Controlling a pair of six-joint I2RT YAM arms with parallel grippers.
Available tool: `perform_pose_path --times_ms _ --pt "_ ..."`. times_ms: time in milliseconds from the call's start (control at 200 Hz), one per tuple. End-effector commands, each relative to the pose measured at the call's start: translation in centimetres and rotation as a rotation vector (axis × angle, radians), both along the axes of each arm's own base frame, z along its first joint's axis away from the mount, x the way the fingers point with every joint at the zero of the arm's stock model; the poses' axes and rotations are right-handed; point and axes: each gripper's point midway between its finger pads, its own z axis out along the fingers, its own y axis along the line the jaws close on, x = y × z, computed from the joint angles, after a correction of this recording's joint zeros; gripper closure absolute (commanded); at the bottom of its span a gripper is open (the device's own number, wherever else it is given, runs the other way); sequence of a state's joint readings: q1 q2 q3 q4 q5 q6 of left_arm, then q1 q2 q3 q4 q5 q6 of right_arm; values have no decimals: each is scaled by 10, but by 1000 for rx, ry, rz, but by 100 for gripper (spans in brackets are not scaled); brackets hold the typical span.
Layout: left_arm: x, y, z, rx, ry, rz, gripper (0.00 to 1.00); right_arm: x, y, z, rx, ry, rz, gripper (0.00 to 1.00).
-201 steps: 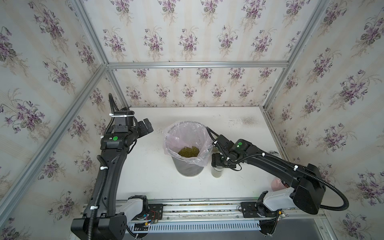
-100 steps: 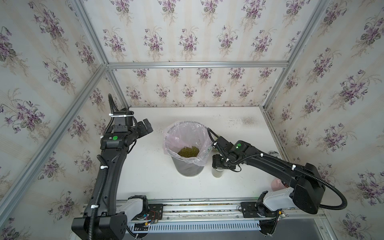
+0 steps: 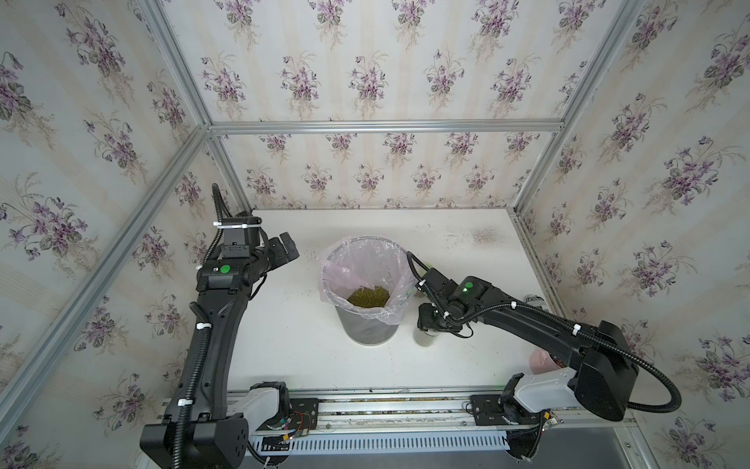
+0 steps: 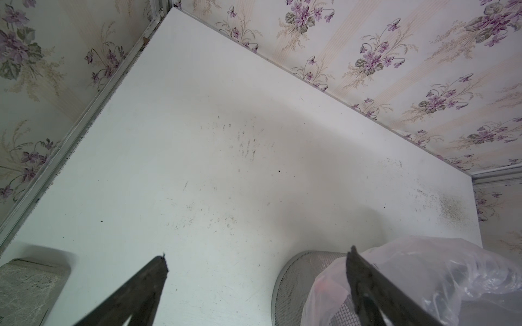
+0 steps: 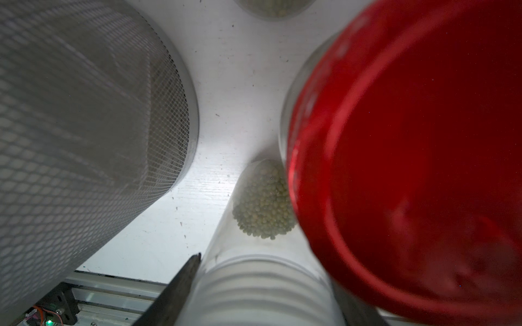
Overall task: Empty moldy mung beans from jars
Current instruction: Pick up the jar from the center of the board.
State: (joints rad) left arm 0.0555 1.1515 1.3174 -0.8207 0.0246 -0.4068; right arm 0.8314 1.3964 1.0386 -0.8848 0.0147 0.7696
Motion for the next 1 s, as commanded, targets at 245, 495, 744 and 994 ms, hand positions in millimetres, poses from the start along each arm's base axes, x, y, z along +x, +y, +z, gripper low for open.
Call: perform_pose_path --times_ms 245,495,744,994 --pt "0 -1 0 -8 1 1 1 -4 -2 6 7 7 -5 42" --pt "1 -1 -1 -9 5 -1 1 -19 -24 16 -43 31 -7 43" --pt "1 -1 0 -9 1 -1 1 -23 -61 22 -57 42 -115 43" --pt "0 -1 1 -8 -1 -3 1 7 -102 36 -45 -6 -246 43"
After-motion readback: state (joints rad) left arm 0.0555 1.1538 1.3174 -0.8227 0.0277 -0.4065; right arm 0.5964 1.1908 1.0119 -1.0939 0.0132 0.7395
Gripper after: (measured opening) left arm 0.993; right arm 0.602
